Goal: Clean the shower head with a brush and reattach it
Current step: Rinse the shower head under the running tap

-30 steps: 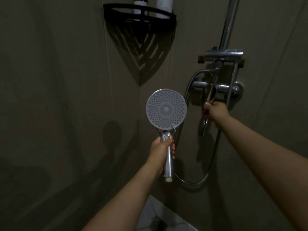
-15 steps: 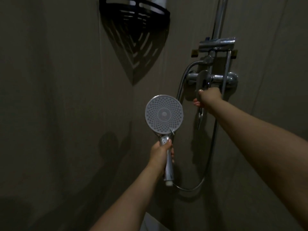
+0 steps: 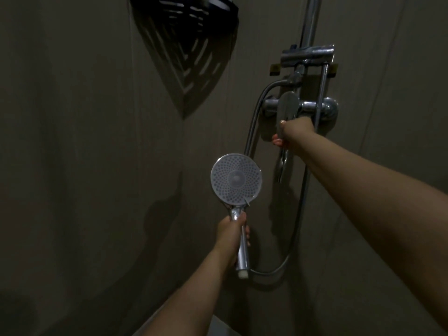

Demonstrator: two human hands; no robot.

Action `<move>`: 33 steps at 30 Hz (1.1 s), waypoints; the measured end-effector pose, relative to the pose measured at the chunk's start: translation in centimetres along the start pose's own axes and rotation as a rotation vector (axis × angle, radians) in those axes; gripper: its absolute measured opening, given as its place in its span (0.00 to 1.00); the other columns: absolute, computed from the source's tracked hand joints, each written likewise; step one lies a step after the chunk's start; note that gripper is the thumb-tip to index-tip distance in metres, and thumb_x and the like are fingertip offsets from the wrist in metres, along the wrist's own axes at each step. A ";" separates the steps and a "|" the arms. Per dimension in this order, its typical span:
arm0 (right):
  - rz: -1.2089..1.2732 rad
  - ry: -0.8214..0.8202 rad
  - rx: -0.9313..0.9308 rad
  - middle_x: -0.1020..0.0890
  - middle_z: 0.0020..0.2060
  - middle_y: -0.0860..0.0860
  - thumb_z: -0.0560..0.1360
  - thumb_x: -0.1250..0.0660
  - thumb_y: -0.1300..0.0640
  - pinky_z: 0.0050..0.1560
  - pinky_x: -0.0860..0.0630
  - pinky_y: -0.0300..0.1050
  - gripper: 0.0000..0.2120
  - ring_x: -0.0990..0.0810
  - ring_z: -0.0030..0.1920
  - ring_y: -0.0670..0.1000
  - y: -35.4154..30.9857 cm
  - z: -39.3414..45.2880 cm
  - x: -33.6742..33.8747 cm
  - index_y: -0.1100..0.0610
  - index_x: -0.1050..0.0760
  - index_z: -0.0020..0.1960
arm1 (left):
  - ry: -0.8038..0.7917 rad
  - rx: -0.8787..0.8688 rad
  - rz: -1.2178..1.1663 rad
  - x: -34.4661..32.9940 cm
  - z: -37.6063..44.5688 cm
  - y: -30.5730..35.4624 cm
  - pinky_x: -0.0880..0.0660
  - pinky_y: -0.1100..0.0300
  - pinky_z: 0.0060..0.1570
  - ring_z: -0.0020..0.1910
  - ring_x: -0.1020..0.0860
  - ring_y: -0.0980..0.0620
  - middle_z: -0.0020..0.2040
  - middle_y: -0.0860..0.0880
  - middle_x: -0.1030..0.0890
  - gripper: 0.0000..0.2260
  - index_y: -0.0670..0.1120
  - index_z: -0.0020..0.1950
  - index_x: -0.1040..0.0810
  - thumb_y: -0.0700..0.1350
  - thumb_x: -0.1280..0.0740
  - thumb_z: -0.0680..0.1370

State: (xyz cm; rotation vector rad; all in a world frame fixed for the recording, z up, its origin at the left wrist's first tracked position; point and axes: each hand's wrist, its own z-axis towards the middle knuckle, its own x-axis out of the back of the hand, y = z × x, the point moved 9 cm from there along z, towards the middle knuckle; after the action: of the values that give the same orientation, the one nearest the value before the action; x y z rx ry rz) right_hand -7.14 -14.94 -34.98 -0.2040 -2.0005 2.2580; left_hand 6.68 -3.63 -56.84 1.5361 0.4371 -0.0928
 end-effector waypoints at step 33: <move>-0.441 0.085 0.248 0.25 0.35 0.50 0.76 0.35 0.52 0.32 0.31 0.39 0.07 0.24 0.40 0.51 10.8 -4.1 7.6 0.56 0.28 0.45 | -0.146 0.239 0.127 -5.3 1.5 -8.7 0.31 0.63 0.26 0.25 0.29 0.51 0.29 0.46 0.27 0.08 0.43 0.41 0.27 0.44 0.39 0.78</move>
State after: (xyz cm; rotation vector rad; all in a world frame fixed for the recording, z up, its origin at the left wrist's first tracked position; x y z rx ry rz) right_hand -13.87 -10.92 -46.37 0.1486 -1.5194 2.1346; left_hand -0.70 -6.60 -63.34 1.7747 0.2171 -0.1612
